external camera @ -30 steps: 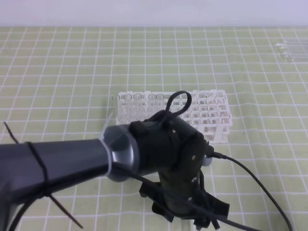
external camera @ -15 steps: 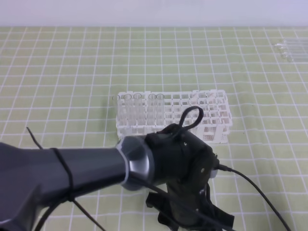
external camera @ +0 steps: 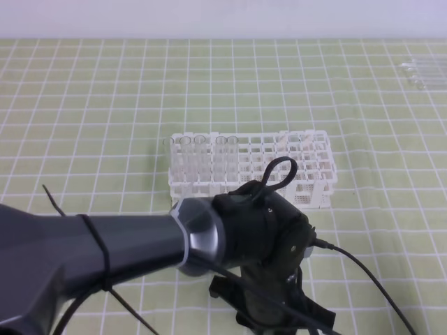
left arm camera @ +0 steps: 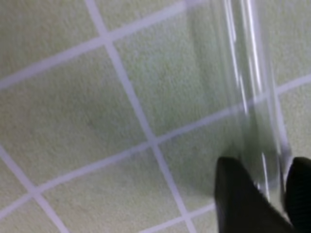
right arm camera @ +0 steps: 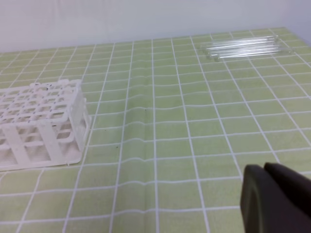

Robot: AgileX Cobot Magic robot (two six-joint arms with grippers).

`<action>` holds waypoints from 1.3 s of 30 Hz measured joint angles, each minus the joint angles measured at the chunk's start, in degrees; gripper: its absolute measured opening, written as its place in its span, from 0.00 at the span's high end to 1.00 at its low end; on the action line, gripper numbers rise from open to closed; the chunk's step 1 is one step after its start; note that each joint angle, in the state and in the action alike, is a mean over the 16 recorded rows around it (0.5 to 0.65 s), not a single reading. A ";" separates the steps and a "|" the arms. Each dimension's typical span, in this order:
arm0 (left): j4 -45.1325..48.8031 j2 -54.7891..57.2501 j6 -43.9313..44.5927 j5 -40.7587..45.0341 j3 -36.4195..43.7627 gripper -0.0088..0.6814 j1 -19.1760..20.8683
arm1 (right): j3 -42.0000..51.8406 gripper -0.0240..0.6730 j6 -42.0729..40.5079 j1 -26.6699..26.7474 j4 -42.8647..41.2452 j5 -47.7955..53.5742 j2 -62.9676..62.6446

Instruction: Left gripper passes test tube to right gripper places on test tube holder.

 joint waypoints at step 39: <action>41.99 -54.18 0.00 -53.02 51.71 0.89 -0.97 | 0.00 0.99 0.00 0.10 0.00 0.00 0.00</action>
